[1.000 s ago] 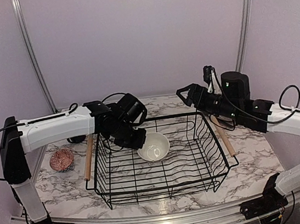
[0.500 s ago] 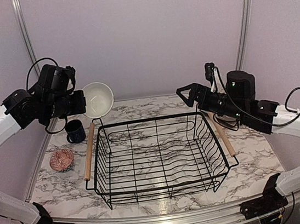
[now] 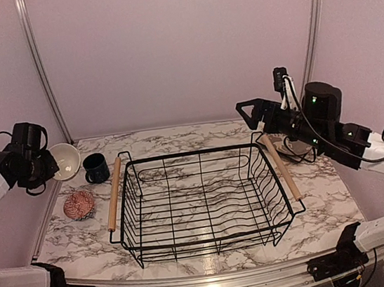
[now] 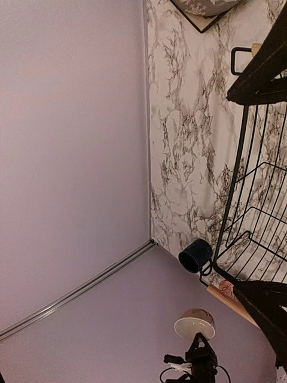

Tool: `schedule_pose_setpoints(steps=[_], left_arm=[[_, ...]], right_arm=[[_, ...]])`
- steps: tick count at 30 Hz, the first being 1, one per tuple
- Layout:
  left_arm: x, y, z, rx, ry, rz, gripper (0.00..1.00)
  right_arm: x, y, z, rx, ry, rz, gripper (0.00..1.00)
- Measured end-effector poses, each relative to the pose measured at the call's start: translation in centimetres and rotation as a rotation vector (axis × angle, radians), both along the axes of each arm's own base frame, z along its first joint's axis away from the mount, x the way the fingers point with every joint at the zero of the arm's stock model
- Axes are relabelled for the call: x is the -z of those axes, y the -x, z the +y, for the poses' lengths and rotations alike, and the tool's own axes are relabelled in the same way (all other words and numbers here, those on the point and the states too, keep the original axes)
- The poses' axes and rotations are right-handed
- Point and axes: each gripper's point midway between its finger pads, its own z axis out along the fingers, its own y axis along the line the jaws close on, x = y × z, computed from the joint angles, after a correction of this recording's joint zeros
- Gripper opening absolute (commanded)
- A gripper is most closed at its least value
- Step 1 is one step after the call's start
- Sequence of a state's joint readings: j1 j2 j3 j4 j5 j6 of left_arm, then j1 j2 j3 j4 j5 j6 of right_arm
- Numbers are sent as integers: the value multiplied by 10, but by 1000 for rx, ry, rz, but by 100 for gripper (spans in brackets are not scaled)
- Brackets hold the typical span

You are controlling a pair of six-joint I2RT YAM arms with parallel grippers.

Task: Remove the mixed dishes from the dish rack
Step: Place the bowl in the bowl.

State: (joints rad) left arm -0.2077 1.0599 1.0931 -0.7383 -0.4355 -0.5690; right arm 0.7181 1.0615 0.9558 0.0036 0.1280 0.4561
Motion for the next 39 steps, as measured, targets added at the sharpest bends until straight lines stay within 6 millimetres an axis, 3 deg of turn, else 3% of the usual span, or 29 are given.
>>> schedule_pose_setpoints(steps=[3, 7, 11, 23, 39], left_arm=[[42, 12, 13, -68, 75, 86, 0], [94, 32, 14, -127, 159, 195, 0], [123, 44, 9, -156, 240, 239, 0], [146, 15, 4, -194, 394, 201, 0], [171, 33, 10, -247, 376, 253, 2]], right_arm=[[-2, 1, -4, 14, 4, -6, 98], [-5, 3, -9, 28, 0, -11, 98], [-12, 6, -15, 43, -12, -27, 99], [-15, 9, -21, 59, -20, -36, 98], [-10, 8, -23, 68, -12, -29, 98]])
